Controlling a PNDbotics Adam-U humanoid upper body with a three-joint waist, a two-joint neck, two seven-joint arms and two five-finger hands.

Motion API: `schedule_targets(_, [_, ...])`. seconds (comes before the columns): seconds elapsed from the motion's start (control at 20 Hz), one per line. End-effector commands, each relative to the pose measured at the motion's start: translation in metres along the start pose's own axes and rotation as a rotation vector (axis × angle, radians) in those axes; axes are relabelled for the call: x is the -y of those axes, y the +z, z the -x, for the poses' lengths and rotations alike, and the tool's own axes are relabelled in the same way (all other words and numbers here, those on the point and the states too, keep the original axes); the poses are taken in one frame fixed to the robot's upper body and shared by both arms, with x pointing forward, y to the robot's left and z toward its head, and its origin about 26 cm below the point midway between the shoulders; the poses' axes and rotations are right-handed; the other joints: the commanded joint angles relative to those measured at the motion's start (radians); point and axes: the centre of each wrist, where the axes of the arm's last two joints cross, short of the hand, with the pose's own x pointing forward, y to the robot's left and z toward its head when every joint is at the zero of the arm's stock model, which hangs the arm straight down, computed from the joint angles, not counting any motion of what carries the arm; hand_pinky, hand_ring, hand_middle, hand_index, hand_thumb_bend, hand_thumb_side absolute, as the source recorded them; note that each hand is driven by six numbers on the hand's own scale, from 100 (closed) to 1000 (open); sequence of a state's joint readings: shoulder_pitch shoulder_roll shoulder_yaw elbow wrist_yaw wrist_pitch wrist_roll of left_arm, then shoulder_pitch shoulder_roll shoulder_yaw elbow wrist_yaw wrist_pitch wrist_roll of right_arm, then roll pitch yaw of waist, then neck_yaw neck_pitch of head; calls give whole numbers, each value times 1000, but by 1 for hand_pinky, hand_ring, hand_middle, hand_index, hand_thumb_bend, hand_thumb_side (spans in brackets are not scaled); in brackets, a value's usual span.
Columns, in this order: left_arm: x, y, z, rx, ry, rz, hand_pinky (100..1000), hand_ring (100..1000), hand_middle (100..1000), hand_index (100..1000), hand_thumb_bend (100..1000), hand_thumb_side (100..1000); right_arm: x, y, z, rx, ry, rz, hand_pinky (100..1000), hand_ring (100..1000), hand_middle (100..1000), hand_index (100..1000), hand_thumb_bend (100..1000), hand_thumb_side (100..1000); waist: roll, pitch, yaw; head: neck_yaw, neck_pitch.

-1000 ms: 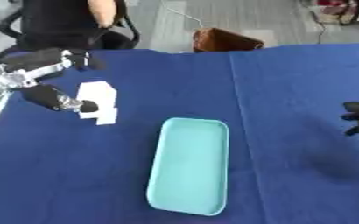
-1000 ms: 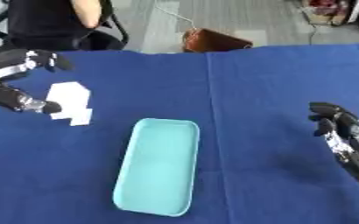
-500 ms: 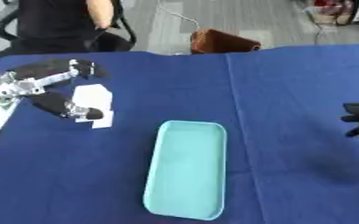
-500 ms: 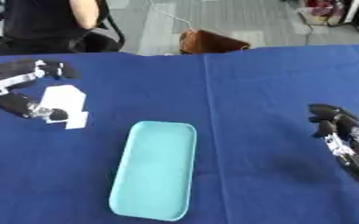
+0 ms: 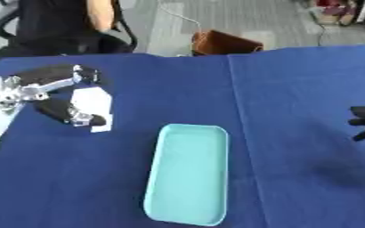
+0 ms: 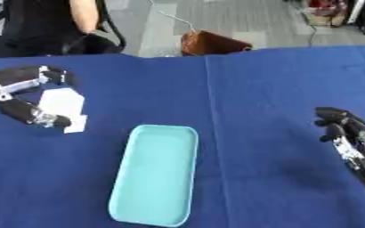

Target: Pick up objects on the table and place them in the box.

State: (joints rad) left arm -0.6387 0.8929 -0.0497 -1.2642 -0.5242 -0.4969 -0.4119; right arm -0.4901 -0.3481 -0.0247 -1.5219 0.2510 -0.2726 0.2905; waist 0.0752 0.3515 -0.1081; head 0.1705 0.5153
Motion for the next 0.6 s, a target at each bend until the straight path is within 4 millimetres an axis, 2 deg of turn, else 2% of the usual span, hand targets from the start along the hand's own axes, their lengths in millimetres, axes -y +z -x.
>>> schedule_targets(0.05, [-9,6,4,-28,-47,27,708,704,762,857,718,792,7,-5,-7,30,17,6,643,804,876,869,100,892,0,-17,1,9,-6])
schedule_targets(0.2, [-8,8,6,-47,-73,55,712,709,763,858,723,791,7,-4,-7,29,18,8,643,804,876,869,100,891,1,-17,2,6,-2])
schedule_targets(0.35, [-6,10,7,-63,-97,67,741,766,794,866,738,788,8,-4,-7,29,17,8,643,804,876,869,100,892,1,-16,2,4,0])
schedule_targets(0.6, [0,12,9,-77,-113,71,751,778,803,867,744,786,8,-3,-7,28,17,10,642,804,876,869,100,893,3,-15,5,-5,0])
